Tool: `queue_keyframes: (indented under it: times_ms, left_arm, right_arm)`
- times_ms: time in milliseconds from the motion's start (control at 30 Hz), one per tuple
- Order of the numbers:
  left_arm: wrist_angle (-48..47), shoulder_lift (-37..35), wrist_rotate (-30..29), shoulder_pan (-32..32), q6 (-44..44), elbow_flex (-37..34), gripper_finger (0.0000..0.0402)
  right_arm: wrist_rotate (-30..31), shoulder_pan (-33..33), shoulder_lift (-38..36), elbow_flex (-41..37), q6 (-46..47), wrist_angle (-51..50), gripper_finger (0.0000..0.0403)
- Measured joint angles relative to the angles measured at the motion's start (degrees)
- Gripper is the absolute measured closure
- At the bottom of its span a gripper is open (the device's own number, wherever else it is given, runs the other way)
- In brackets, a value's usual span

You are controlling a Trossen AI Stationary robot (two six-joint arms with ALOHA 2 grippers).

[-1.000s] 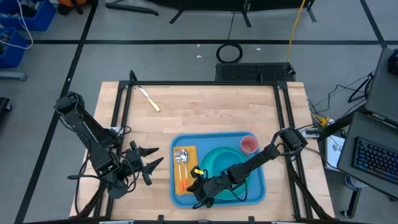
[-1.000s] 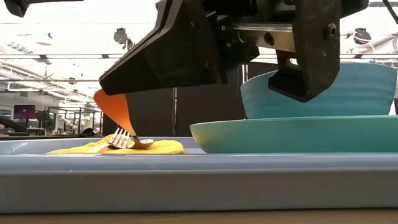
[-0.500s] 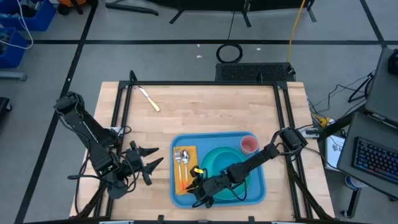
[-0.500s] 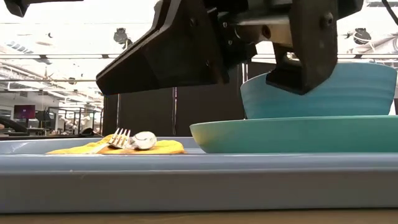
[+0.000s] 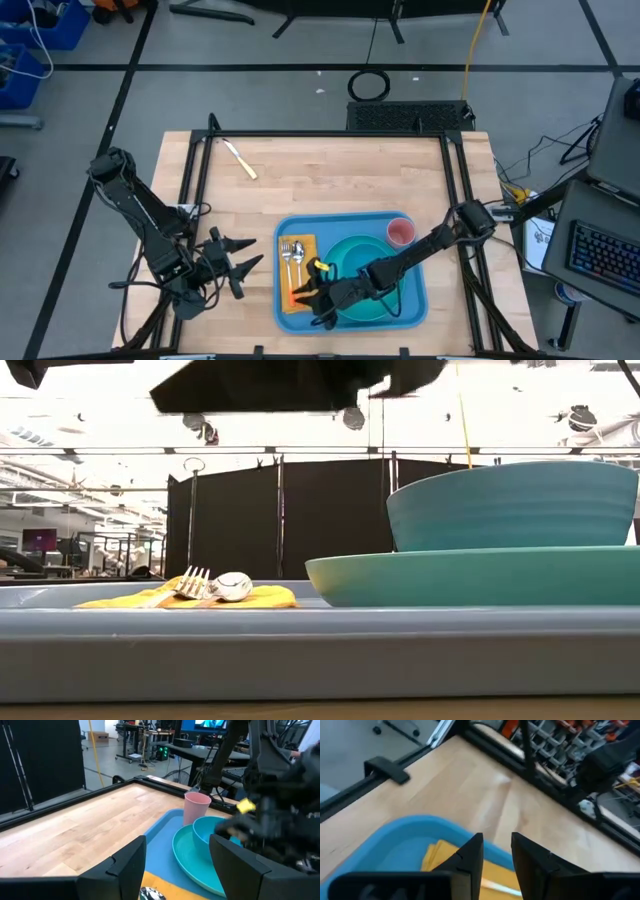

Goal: Set up tray
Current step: Adjust the blue bowl on the blue plate

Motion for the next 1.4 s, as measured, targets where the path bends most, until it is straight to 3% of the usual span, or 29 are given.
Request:
queue_keyframes:
  times_ms: [333, 500, 667, 900, 1000, 1133, 1267, 1400]
  left_arm:
    - [-1.77, 0.0, 4.3, 0.62, 1.08, 0.0, 0.0179]
    - [-2.3, 0.0, 5.06, 2.68, 1.05, 0.0, 0.0179]
    - [-6.54, 0.0, 4.57, 7.77, -0.02, 0.02, 0.0179]
    - [-11.55, -0.23, 24.17, 22.79, -2.21, 0.02, 0.0179]
    - [-15.47, -0.37, 27.24, 28.13, -0.93, 0.02, 0.0179]
    - [-19.0, -2.2, 29.85, 34.25, 11.08, 0.08, 0.0179]
    - [-19.91, -4.16, 39.82, 40.36, 24.63, 0.09, 0.0179]
    - [-23.88, -4.4, 47.98, 48.0, 23.2, 0.53, 0.0179]
  right_arm:
    - [1.57, 0.04, -5.99, 0.0, 0.63, -1.01, 0.0348]
    - [4.74, 1.83, -8.98, 0.0, 3.1, -7.34, 0.0377]
    - [-0.84, 3.11, -9.21, -0.02, 9.53, -14.0, 0.0401]
    - [-10.86, 4.26, -9.24, -0.93, 16.95, -19.67, 0.0385]
    - [-12.25, 4.47, -9.24, -3.42, 19.51, -18.62, 0.0383]
    - [-13.38, 4.65, -9.24, -7.65, 21.35, -16.38, 0.0388]
    - [-17.02, 4.2, -9.24, -11.4, 23.14, -9.55, 0.0393]
    - [-16.97, 3.69, -9.71, -12.39, 23.29, -8.43, 0.0394]
